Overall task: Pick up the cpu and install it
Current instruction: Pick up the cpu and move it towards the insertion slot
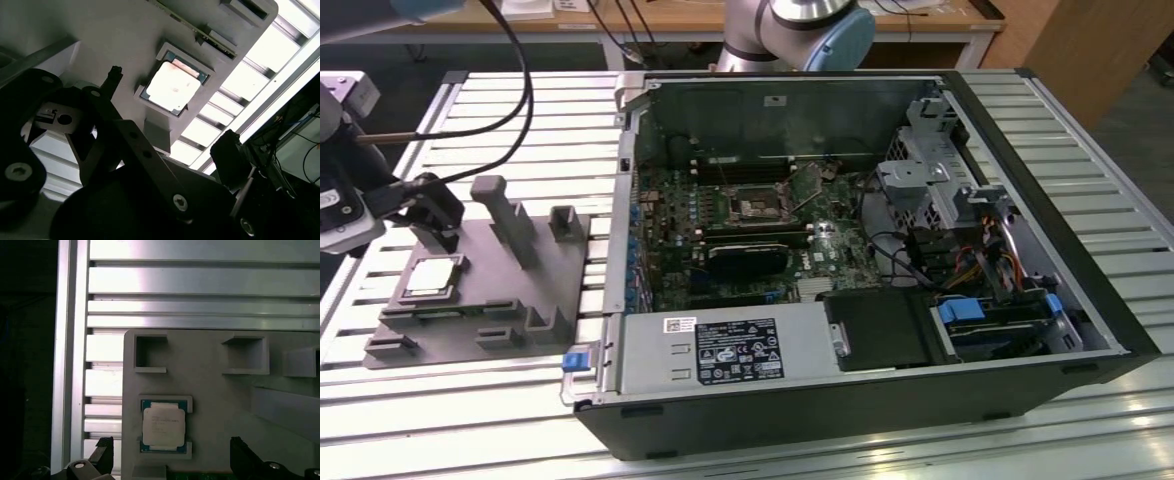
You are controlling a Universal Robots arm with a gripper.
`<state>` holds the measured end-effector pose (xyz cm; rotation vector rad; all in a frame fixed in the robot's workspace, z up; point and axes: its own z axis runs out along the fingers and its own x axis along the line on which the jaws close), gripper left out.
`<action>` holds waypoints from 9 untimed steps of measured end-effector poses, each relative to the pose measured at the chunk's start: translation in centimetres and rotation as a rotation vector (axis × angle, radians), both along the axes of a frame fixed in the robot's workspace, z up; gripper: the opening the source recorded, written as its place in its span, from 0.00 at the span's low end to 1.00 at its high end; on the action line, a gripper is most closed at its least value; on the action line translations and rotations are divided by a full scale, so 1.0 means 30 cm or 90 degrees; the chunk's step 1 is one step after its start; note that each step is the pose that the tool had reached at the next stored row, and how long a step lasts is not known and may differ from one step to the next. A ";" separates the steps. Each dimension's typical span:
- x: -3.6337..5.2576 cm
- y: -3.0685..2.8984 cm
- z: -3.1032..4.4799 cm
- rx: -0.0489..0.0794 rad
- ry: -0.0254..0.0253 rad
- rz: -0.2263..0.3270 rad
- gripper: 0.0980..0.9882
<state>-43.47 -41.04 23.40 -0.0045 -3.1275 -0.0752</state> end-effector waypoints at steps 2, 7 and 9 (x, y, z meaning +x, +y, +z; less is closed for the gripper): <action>0.000 0.000 -0.005 0.000 0.0003 0.000 1.00; 0.000 0.000 -0.014 0.000 0.0005 0.000 1.00; 0.000 0.000 -0.016 0.000 0.0006 0.000 1.00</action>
